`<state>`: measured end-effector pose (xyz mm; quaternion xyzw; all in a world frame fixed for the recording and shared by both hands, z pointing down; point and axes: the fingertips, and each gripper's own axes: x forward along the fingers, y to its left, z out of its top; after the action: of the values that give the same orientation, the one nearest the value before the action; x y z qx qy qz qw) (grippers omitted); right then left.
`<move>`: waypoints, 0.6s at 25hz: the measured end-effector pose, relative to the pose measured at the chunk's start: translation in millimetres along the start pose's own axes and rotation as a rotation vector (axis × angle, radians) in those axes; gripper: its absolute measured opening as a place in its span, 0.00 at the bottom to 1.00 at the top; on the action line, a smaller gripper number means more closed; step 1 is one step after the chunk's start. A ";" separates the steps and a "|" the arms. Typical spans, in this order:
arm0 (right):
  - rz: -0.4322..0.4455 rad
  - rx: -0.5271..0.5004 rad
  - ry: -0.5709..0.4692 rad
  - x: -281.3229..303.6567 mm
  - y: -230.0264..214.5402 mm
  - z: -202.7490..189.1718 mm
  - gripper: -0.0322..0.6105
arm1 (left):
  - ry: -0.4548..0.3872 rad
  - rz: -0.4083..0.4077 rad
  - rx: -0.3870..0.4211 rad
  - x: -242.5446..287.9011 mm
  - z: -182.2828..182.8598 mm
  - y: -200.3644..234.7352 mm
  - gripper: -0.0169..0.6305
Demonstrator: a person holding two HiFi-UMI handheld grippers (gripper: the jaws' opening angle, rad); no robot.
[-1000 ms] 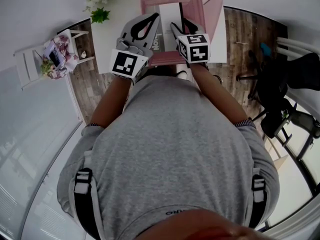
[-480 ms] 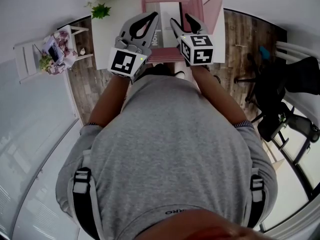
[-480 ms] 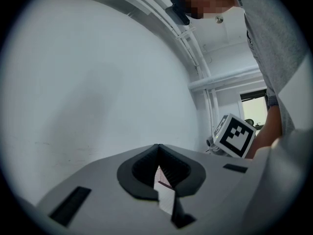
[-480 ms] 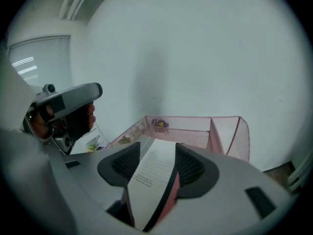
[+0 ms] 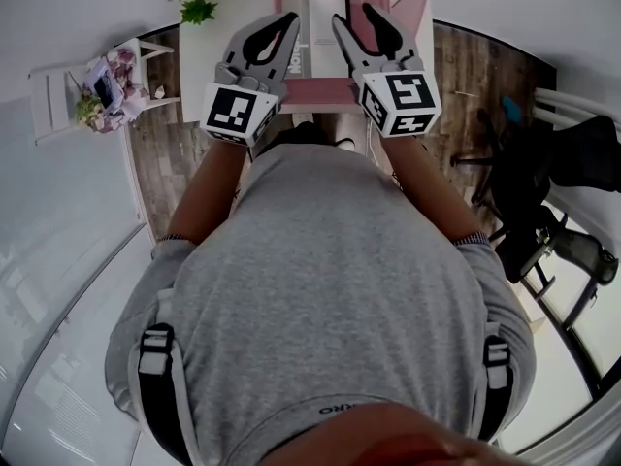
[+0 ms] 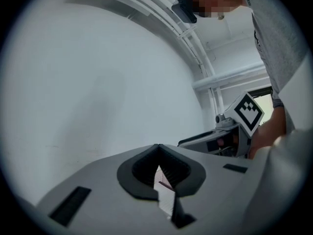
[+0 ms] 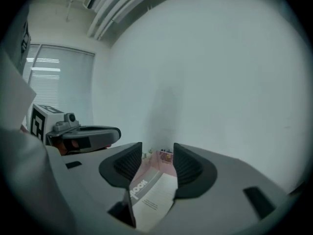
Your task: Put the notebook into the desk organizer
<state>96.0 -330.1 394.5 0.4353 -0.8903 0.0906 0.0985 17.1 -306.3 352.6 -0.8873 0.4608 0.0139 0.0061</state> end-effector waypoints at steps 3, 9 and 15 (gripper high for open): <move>0.014 -0.076 -0.059 -15.4 7.1 17.9 0.36 | -0.021 0.011 0.005 -6.8 9.3 -3.8 0.05; 0.042 -0.143 -0.130 -44.7 15.1 35.5 0.33 | -0.047 0.021 0.031 -18.5 24.3 -18.8 0.05; 0.113 -0.095 -0.170 -69.7 19.1 40.3 0.29 | -0.052 0.039 0.034 -29.9 32.8 -34.6 0.05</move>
<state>118.9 -275.7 336.5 0.3855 -0.9218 0.0164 0.0377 27.6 -261.2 320.7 -0.8773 0.4779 0.0293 0.0332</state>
